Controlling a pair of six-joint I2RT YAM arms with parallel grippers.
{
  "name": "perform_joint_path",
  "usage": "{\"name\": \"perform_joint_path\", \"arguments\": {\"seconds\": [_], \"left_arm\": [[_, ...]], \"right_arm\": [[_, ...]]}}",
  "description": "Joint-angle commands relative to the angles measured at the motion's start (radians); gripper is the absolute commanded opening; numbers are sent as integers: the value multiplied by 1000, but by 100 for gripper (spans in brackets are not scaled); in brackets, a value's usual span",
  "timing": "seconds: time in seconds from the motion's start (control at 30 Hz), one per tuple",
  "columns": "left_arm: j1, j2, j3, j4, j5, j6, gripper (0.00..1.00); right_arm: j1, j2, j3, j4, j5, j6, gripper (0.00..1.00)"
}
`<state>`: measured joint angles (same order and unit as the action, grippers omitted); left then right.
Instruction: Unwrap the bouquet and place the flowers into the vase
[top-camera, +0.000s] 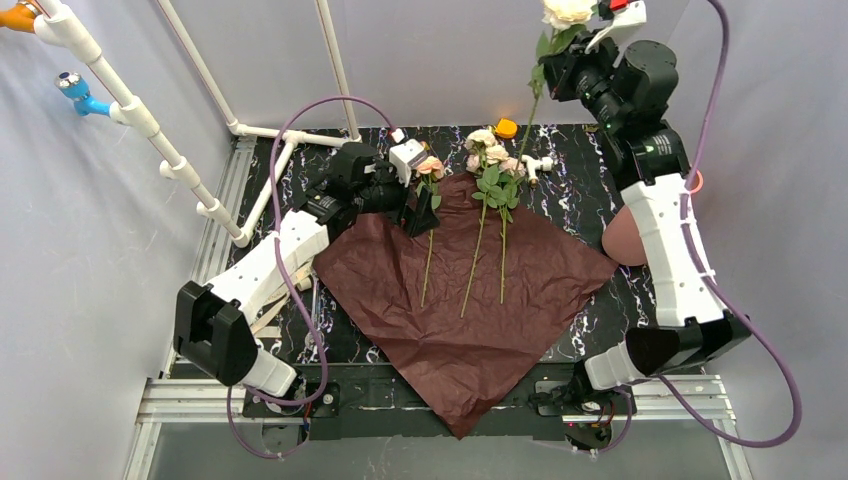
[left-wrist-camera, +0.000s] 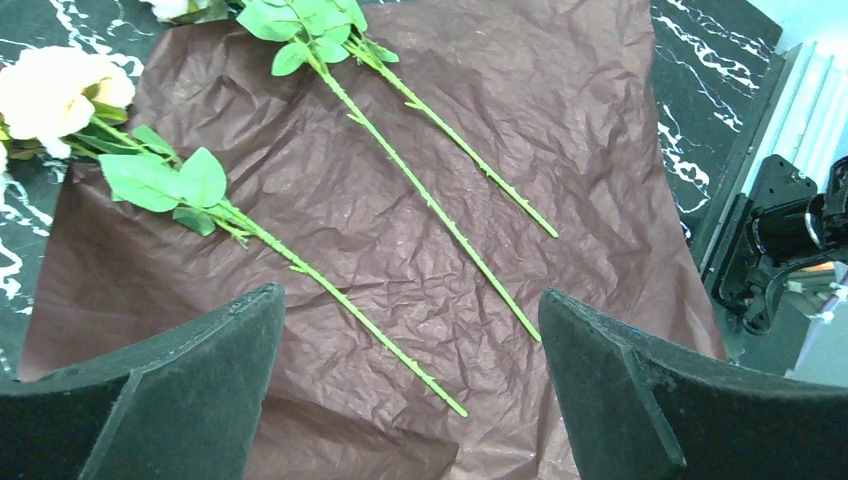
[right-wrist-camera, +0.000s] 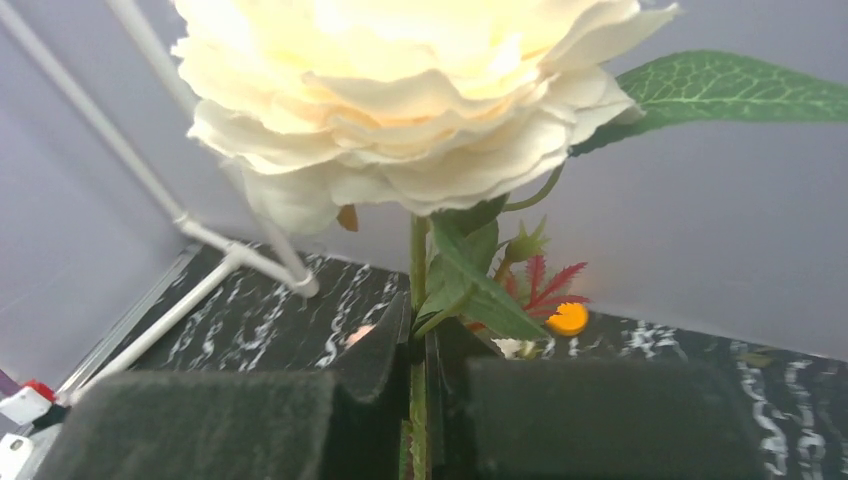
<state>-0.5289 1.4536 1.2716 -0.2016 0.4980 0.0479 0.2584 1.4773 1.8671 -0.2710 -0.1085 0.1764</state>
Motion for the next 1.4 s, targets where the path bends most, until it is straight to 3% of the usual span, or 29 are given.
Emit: {"name": "perform_joint_path", "arguments": {"seconds": [0.0, 0.17, 0.63, 0.87, 1.37], "left_arm": [[4, 34, 44, 30, 86, -31, 98], [4, 76, 76, 37, 117, -30, 98], [4, 161, 184, 14, 158, -28, 98], [4, 223, 281, -60, 185, -33, 98], [4, 292, 390, -121, 200, -23, 98]], "right_arm": [[-1, -79, 11, 41, 180, -69, 1], [-13, -129, 24, 44, 280, -116, 1], [-435, -91, 309, 59, 259, -127, 1], [-600, -152, 305, 36, 226, -86, 1], [-631, -209, 107, 29, 204, -146, 1]]}}
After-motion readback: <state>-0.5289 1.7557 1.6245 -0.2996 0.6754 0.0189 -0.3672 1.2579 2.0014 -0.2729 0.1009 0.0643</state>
